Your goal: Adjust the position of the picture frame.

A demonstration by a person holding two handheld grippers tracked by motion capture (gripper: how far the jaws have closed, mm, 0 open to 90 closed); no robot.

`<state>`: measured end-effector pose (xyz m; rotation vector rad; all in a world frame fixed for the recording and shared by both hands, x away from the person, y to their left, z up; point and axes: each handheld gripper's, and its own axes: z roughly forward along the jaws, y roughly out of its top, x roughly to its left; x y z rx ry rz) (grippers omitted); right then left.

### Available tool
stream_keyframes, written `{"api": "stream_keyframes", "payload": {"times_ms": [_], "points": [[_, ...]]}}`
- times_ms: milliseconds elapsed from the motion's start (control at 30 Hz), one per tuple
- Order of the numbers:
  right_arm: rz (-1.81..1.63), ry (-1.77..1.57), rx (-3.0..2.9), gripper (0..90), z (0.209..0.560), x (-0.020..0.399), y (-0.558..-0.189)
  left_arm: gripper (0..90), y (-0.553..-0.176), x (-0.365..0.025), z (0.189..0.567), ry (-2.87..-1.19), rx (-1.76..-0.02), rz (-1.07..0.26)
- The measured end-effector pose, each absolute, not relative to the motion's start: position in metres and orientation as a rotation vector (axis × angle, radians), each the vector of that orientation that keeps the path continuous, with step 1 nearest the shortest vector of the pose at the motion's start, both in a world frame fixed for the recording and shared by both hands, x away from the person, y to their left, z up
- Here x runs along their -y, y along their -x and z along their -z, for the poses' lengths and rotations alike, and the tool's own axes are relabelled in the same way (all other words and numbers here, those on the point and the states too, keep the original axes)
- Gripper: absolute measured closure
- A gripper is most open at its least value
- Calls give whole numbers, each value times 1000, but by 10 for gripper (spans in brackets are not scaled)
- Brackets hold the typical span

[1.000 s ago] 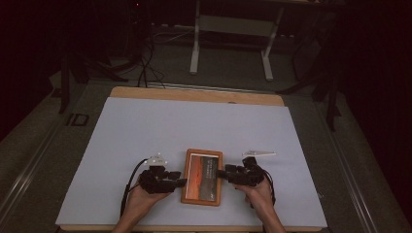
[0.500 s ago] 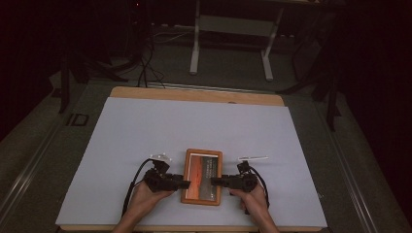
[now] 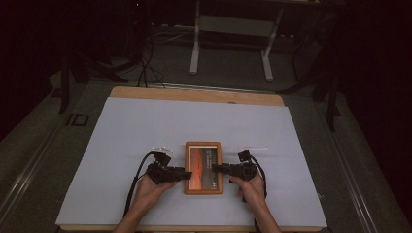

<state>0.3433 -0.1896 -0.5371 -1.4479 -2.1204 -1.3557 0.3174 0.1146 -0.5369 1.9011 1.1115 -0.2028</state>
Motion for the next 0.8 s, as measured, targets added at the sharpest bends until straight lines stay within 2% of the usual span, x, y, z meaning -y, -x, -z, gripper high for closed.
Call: {"api": "stream_keyframes", "payload": {"times_ms": [467, 567, 700, 800], "points": [[1395, 1459, 2100, 544, 541, 193, -350, 546, -327, -114, 540, -1886, -1108, 218], [1434, 1442, 2126, 525, 543, 194, -346, 514, -323, -112, 539, -1921, -1075, 169], [1439, 1432, 2222, 453, 540, 195, -342, 479, -317, -119, 534, -1907, -1046, 114], [1454, 1451, 2256, 416, 536, 198, -340, 456, -312, -126, 529, -1911, -1061, 7]]}}
